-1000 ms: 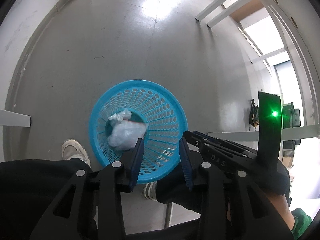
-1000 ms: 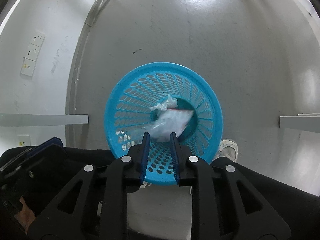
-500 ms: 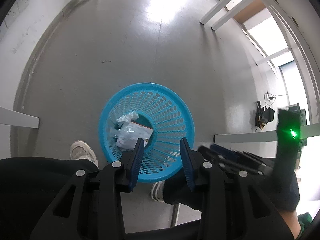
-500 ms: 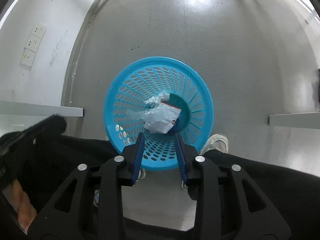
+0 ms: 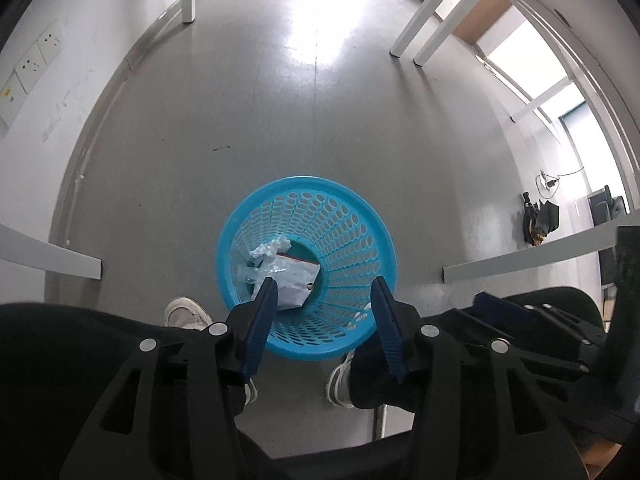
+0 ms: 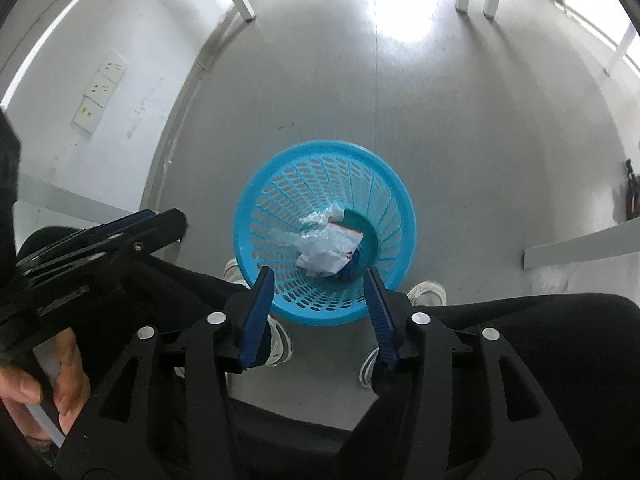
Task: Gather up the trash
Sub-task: 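Open both tools to drop the bag and wrap into the wastebasket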
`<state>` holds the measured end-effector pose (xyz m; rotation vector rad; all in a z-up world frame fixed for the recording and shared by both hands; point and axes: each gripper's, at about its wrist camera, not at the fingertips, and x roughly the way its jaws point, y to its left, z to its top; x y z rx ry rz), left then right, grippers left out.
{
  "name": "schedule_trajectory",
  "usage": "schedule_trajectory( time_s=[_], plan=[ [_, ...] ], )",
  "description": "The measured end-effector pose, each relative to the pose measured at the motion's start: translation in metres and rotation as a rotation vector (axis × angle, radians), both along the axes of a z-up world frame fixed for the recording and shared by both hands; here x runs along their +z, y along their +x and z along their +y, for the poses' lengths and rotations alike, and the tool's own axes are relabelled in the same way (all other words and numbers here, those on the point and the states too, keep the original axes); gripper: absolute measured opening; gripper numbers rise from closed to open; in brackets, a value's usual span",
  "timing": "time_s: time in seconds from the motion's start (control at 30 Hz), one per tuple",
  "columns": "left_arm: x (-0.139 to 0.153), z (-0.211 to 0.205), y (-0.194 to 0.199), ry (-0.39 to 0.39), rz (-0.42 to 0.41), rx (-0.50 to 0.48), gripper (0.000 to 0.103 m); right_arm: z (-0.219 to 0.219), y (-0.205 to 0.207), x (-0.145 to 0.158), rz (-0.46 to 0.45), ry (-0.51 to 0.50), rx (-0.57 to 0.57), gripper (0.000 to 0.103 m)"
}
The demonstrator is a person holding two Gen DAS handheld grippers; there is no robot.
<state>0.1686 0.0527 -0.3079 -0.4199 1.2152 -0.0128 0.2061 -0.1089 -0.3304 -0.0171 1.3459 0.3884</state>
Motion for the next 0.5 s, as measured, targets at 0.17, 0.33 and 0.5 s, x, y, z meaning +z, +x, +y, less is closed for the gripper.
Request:
schedule_trajectory(
  time_s=[0.17, 0.33, 0.5],
  plan=[
    [0.013, -0.001, -0.018, -0.019, -0.009, 0.003, 0.054, -0.011, -0.02, 0.027, -0.056, 0.015, 0.015, 0.05],
    [0.036, -0.021, -0.04, 0.085, -0.015, -0.091, 0.055, -0.026, -0.044, 0.065, -0.131, 0.028, 0.037, 0.056],
    [0.078, -0.013, -0.073, 0.046, -0.077, -0.076, 0.061, -0.041, -0.068, 0.106, -0.201, 0.115, 0.046, 0.06]
  ],
)
